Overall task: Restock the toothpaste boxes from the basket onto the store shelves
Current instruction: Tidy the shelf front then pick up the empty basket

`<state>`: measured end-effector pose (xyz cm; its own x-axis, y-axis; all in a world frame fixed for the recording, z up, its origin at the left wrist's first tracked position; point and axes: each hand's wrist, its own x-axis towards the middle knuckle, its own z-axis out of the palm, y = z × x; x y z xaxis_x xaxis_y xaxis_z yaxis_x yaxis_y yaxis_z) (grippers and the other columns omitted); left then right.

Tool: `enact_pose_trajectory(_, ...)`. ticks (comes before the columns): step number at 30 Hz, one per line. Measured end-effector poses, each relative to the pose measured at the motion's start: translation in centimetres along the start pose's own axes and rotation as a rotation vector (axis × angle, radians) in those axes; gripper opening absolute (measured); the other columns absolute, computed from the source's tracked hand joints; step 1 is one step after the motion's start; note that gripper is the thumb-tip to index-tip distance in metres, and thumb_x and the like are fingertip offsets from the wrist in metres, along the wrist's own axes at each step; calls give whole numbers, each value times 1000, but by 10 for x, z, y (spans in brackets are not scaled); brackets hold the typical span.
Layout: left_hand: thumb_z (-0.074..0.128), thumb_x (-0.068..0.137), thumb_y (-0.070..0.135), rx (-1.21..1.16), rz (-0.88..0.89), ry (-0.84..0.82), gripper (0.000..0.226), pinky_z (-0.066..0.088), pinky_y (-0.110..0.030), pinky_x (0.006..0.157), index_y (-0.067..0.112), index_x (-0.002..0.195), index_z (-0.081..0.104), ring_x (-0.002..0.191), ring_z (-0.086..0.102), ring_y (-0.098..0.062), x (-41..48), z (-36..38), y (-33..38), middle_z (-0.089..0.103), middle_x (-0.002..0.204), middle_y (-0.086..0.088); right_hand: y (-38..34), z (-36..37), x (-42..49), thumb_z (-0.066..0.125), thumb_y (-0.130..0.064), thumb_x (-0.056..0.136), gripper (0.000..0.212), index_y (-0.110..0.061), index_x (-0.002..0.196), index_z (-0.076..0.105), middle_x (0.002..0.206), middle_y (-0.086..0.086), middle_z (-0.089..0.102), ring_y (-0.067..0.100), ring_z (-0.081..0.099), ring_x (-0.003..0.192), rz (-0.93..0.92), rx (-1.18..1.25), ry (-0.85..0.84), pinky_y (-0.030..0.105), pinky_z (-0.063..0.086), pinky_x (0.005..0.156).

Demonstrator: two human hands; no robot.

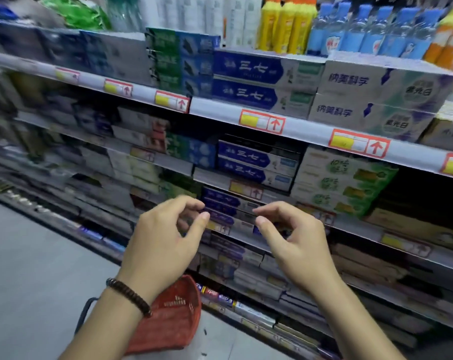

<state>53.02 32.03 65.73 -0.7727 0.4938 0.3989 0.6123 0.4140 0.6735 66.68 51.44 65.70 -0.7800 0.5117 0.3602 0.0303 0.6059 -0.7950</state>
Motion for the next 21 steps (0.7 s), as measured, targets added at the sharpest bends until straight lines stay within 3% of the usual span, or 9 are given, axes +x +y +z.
enact_pose_trajectory(4,68,97,42,30,-105,12,6,56,-26,69,38,101,70,83,66,0,-12,-22,-42,69,88,24,-7,46,7,69,-31,99,8,-35,100,76,98,-23,75,2,70,99,20,24,-111,22,54,83)
enact_pose_trajectory(7,68,97,42,48,-173,29,4,54,-20,71,40,100,70,87,67,1,-12,-35,-68,70,89,24,-11,76,19,70,-32,99,7,-37,99,75,99,-24,74,10,71,86,25,61,-174,30,56,78)
enact_pose_trajectory(10,69,97,40,70,-255,84,2,46,-7,66,42,97,71,87,66,4,-6,-47,-89,70,88,25,-13,107,39,70,-31,99,9,-38,98,75,96,-25,74,6,70,85,5,91,-233,23,53,75)
enact_pose_trajectory(19,69,97,39,100,-435,237,4,44,-6,64,41,95,72,87,66,3,21,-80,-143,71,87,26,-16,196,97,70,-29,99,8,-34,101,77,96,-26,73,-2,69,95,-48,189,-429,9,48,77)
enact_pose_trajectory(21,69,98,36,79,-472,262,5,45,-6,65,39,96,73,87,66,4,23,-85,-157,69,90,31,-18,217,104,70,-29,99,8,-34,99,76,94,-24,74,3,69,87,-60,196,-453,14,49,71)
